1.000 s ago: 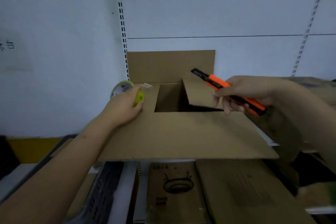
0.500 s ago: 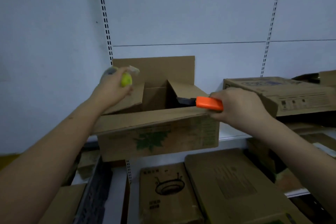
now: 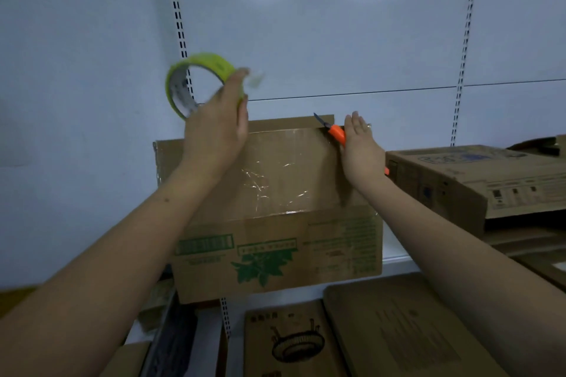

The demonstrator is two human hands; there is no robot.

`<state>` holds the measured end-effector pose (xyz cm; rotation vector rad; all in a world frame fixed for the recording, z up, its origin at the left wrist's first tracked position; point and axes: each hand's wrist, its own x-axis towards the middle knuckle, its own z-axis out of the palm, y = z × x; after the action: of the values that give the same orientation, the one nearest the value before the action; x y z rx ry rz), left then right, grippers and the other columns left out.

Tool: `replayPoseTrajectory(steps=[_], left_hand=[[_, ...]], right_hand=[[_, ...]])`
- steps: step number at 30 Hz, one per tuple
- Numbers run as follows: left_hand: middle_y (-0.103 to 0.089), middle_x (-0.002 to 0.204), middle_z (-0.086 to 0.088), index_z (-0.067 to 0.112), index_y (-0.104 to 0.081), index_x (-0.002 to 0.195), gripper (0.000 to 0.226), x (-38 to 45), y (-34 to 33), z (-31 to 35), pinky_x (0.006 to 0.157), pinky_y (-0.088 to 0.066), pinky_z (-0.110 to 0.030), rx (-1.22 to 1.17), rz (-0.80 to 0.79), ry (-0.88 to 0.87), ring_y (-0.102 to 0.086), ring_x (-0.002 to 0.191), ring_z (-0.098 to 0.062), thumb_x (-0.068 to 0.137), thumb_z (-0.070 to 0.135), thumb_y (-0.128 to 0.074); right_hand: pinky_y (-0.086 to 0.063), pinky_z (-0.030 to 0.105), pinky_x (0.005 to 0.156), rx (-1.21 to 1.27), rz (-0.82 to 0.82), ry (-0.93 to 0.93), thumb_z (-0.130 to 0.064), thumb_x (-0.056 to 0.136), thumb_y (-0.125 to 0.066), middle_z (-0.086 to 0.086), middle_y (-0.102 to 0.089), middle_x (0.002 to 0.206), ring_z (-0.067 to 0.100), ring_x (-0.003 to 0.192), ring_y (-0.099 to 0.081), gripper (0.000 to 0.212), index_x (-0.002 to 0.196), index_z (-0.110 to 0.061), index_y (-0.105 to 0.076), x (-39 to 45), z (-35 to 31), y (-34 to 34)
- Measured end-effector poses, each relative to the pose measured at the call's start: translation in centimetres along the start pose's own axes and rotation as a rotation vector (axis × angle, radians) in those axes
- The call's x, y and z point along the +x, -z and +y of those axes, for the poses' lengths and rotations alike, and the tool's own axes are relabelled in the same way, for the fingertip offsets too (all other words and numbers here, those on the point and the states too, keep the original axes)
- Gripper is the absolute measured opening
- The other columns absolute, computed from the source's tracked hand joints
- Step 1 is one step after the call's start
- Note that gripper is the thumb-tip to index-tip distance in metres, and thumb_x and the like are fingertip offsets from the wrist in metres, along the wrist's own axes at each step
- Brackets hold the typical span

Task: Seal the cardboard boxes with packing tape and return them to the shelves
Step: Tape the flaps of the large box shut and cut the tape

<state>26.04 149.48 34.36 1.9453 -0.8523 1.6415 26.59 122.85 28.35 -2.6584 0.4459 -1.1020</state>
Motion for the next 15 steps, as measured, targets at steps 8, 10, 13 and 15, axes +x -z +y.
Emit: replayPoseTrajectory(steps=[8, 10, 13, 15], left_hand=[[-0.056, 0.066, -0.014, 0.005, -0.053, 0.127, 0.05, -5.2, -5.4, -1.7, 0.041, -0.043, -0.034, 0.182, -0.195, -0.114, -0.057, 0.054, -0.033, 0.081, 0.001, -0.073], [-0.056, 0.07, -0.017, 0.006, -0.055, 0.124, 0.045, -4.5, -5.6, -1.6, 0.042, -0.04, -0.032, 0.23, -0.066, -0.139, -0.056, 0.056, -0.034, 0.083, 0.004, -0.071], [-0.059, 0.075, -0.018, 0.004, -0.057, 0.125, 0.037, -3.2, -6.0, -1.3, 0.047, -0.038, -0.033, 0.244, 0.013, -0.106, -0.056, 0.061, -0.034, 0.089, 0.006, -0.064], [-0.06, 0.071, -0.014, 0.004, -0.055, 0.127, 0.039, -3.0, -6.6, -1.1, 0.049, -0.032, -0.03, 0.241, -0.035, -0.055, -0.056, 0.058, -0.031, 0.089, 0.005, -0.063]], right_hand=[[-0.035, 0.041, 0.094, -0.029, 0.167, 0.257, -0.037, 0.102, -0.047, 0.008, -0.063, 0.12, 0.031, 0.12, -0.052, 0.033, 0.124, -0.016, -0.061, 0.8, 2.5, 0.9], [-0.037, 0.036, 0.076, 0.141, 0.071, 0.187, -0.039, 0.1, -0.05, 0.007, -0.064, 0.093, 0.03, 0.094, -0.058, 0.03, 0.1, -0.013, -0.065, 2.5, 2.2, 3.6], [-0.045, 0.027, 0.073, 0.615, -0.323, -0.012, -0.037, 0.098, -0.057, 0.004, -0.068, 0.095, 0.019, 0.085, -0.061, 0.028, 0.1, -0.015, -0.073, 5.4, 2.2, 6.7], [-0.051, 0.028, 0.08, 0.964, -0.485, -0.189, -0.03, 0.1, -0.057, 0.012, -0.071, 0.111, 0.023, 0.092, -0.065, 0.026, 0.105, -0.008, -0.069, 7.2, 3.8, 6.9]])
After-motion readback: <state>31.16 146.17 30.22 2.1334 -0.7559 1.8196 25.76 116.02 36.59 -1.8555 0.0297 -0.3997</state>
